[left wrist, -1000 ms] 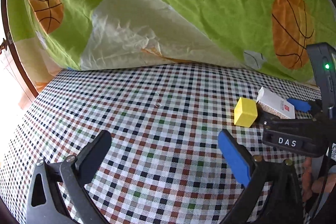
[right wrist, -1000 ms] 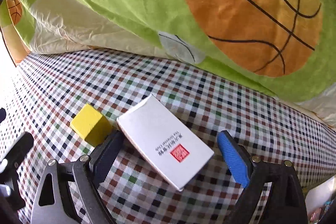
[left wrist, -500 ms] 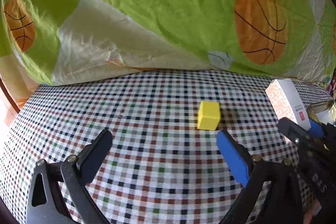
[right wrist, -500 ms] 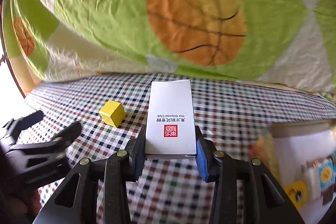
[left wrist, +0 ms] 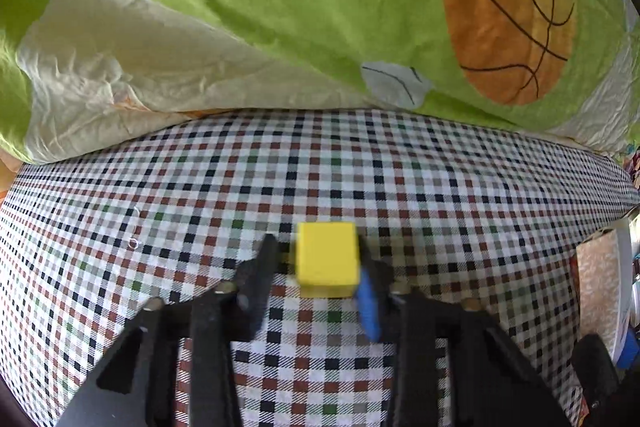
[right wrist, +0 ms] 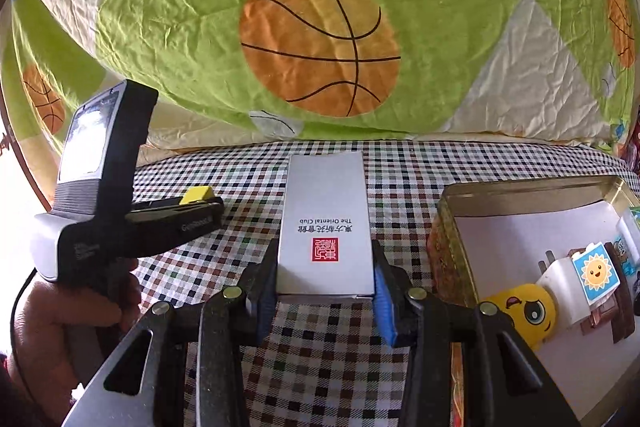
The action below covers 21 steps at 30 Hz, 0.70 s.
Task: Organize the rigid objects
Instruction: 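Carry the yellow cube and white box toward the tin tray with both tools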
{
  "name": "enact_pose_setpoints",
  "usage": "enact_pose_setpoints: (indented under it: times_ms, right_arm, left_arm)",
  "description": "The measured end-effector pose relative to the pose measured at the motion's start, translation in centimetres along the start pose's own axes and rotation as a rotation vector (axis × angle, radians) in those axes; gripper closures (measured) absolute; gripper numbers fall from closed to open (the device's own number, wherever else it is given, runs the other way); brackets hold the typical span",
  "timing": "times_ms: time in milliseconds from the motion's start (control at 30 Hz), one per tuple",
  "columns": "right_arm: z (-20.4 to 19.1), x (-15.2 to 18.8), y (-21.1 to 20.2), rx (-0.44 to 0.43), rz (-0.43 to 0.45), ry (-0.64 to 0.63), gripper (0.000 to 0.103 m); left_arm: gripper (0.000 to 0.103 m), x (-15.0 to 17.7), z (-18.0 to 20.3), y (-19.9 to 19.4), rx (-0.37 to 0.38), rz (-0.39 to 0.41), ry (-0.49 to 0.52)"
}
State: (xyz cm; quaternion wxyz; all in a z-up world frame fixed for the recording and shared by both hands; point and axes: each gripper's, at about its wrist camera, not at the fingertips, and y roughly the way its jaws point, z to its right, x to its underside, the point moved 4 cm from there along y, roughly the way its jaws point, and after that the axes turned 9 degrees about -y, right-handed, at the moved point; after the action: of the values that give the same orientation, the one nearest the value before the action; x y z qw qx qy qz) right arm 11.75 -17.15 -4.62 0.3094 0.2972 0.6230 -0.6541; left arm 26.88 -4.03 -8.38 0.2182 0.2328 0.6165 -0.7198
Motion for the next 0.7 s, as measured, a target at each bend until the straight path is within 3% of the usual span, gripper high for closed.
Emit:
enact_pose_setpoints:
  times_ms: [100,367,700]
  right_arm:
    - [-0.1,0.0,-0.5,0.009,0.018,-0.006,0.060]
    - [0.0,-0.6,-2.6,0.110,0.143,-0.051,0.060]
    - [-0.7,-0.4,-4.8,0.158,0.232,-0.094,0.060]
  left_arm:
    - [0.080,0.3,-0.1,-1.4,0.016,0.014,0.010]
    - [0.080,3.0,-0.1,-9.0,-0.120,0.280,0.087]
    - [0.080,7.1,-1.4,-13.7,-0.156,0.382,0.025]
